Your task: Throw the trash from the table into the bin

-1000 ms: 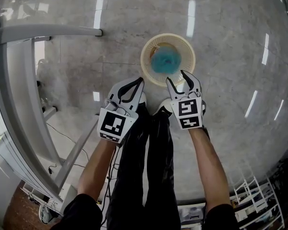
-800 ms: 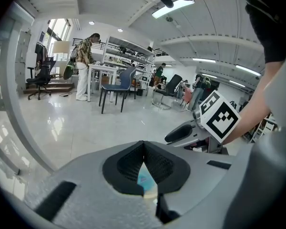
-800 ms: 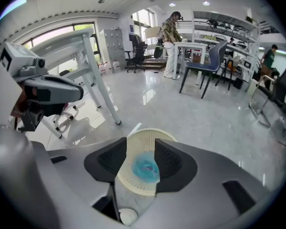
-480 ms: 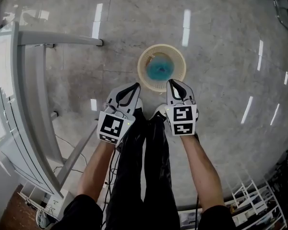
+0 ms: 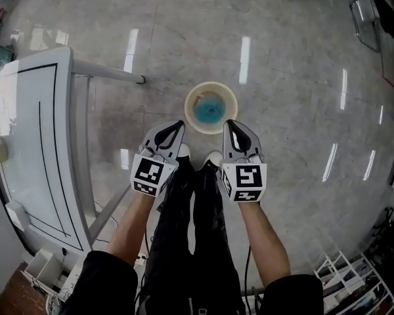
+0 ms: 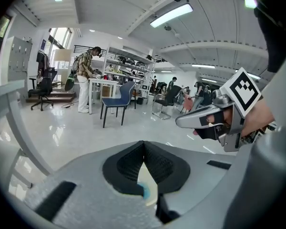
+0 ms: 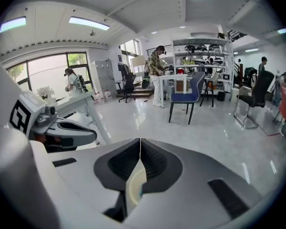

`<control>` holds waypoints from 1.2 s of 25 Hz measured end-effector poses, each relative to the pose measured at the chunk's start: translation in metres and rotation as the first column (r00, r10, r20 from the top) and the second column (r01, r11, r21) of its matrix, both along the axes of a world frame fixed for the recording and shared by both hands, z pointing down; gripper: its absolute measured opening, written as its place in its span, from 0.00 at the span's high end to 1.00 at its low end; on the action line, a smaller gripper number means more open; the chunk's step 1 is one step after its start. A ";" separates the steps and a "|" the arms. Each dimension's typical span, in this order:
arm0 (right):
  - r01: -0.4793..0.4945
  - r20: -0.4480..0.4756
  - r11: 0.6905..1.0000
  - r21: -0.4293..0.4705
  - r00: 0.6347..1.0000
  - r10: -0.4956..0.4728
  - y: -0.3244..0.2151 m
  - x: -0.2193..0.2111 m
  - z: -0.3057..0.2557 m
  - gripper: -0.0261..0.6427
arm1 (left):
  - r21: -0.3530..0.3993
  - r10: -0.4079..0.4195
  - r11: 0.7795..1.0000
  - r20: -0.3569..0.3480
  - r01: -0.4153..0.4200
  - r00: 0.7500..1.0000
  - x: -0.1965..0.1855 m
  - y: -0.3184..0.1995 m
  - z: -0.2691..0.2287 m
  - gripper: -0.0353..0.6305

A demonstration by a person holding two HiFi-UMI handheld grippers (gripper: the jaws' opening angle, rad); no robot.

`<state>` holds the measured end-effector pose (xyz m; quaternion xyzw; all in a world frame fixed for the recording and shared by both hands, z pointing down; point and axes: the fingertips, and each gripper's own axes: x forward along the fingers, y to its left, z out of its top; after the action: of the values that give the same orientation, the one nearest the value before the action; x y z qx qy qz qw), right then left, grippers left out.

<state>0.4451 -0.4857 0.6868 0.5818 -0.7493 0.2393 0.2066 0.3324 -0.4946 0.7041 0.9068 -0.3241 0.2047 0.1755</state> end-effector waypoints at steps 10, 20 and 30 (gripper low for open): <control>0.047 -0.013 0.993 0.105 0.999 -0.046 0.048 -0.034 -0.150 0.94 | 0.087 0.043 0.995 -0.069 -0.037 0.997 -0.001 0.016 -0.148 0.94; 0.071 0.007 0.975 0.212 0.997 -0.074 0.107 -0.062 -0.267 0.94 | 0.143 0.064 0.989 -0.112 -0.048 0.992 -0.005 0.063 -0.250 0.94; 0.106 0.052 0.958 0.268 0.991 -0.124 0.135 -0.115 -0.298 0.95 | 0.161 0.019 0.987 -0.164 0.008 0.986 -0.031 0.112 -0.285 0.94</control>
<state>0.3299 -0.3504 0.3889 0.5513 -0.8136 0.1445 0.1152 0.3010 -0.3824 0.4192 0.9328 -0.3214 0.1027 0.1270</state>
